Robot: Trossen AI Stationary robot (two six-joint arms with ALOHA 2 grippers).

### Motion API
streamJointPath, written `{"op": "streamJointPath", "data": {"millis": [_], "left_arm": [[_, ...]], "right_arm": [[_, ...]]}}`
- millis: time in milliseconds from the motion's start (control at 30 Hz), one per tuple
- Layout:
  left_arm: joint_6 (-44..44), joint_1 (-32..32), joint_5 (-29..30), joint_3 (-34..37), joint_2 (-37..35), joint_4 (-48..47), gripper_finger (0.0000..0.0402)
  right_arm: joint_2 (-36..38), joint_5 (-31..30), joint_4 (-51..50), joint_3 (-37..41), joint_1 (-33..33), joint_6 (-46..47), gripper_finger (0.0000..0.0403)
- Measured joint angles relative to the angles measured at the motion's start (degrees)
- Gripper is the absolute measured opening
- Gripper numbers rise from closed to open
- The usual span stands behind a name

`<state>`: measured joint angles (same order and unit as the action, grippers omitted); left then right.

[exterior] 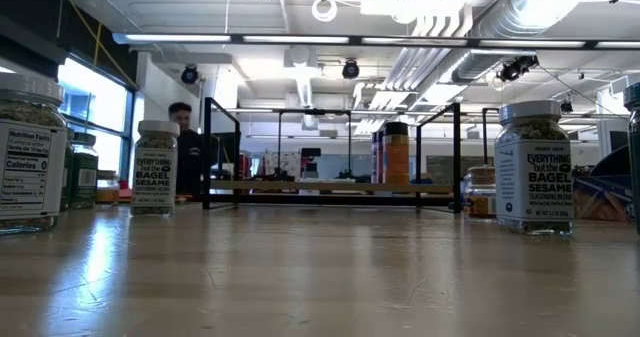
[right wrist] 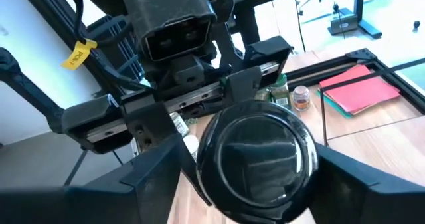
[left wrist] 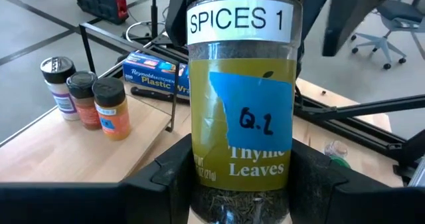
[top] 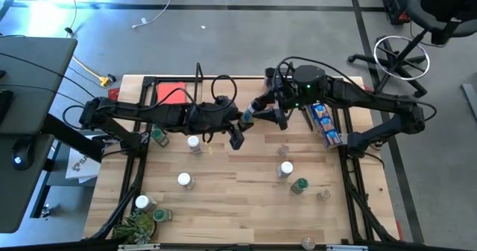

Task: Shelf spices
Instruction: Put the black seasoning bottle on the shelf aligned with the other black seasoning bottles

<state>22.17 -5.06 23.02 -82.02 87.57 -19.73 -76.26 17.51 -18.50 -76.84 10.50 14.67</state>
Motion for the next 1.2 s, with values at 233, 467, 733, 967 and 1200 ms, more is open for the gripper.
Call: {"op": "streamJointPath", "data": {"millis": [233, 467, 733, 967, 1200], "left_arm": [[-0.2, 0.0, -0.4, 0.0, 0.0, 0.0, 0.0186], [0.1, 0.0, -1.4, 0.0, 0.0, -0.1, 0.0211], [0.3, 0.1, 0.5, 0.1, -1.1, -8.8, 0.0229], [4.8, 0.2, 1.6, 0.0, -2.6, -18.4, 0.0231], [9.0, -0.2, 1.5, 0.1, -2.8, -19.8, 0.0232]], "right_arm": [[0.3, 0.1, -0.1, 0.0, 0.0, 1.0, 0.0192], [0.7, -0.6, -0.2, 0.0, 0.2, 2.2, 0.0192], [4.4, -3.8, -8.5, 0.1, 3.5, 6.4, 0.0192], [5.8, -12.5, -24.7, 0.0, 4.2, 1.8, 0.0192], [3.5, -18.4, -25.5, 9.1, 6.5, -7.2, 0.0192]]}}
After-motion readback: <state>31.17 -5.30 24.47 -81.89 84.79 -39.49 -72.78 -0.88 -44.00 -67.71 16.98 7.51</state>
